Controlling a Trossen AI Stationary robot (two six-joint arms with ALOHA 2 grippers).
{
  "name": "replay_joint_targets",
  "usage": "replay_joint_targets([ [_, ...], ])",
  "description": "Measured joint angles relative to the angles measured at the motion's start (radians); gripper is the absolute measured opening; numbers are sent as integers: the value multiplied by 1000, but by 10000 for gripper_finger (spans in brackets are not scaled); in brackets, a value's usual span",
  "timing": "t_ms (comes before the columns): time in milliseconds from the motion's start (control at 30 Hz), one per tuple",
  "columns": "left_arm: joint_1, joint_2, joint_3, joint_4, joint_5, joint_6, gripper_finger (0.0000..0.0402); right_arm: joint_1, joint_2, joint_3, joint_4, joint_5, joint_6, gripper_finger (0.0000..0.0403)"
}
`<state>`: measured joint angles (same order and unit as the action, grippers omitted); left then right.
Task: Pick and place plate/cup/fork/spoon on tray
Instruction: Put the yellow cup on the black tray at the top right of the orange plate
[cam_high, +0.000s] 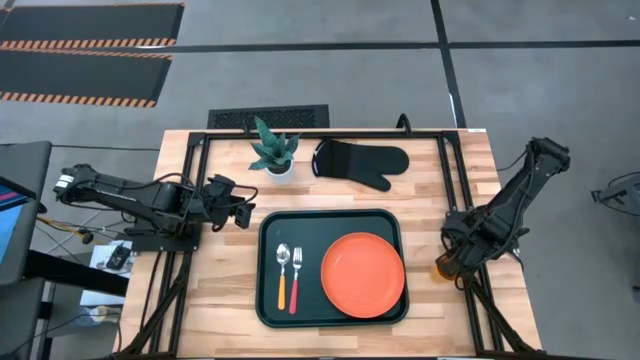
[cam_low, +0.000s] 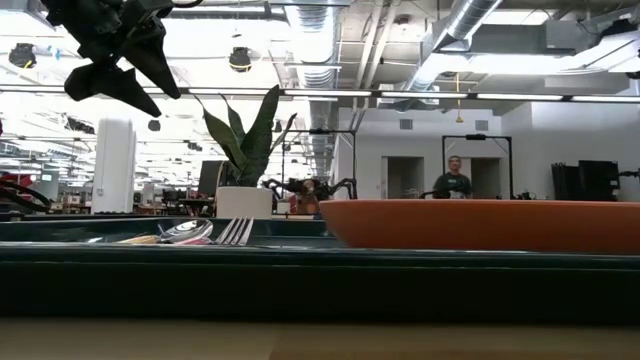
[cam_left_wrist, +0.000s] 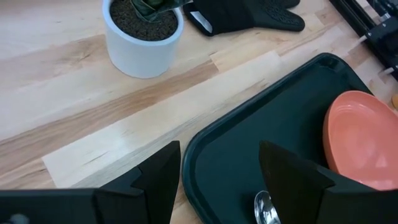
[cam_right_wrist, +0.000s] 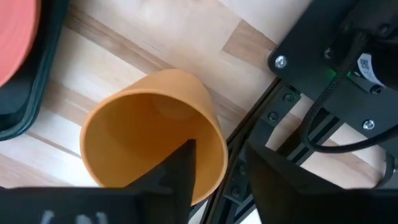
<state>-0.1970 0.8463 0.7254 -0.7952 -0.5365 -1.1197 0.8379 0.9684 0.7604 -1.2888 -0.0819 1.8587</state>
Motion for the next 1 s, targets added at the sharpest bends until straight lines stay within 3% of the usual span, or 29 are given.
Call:
replay_joint_targets([
  [367, 0, 0, 0, 0, -7, 0, 203, 0, 0, 1, -2, -51, 3, 10],
  [733, 0, 0, 0, 0, -14, 0, 203, -1, 0, 1, 3, -50, 4, 8],
  [1000, 0, 0, 0, 0, -14, 0, 203, -1, 0, 1, 2, -48, 20, 69],
])
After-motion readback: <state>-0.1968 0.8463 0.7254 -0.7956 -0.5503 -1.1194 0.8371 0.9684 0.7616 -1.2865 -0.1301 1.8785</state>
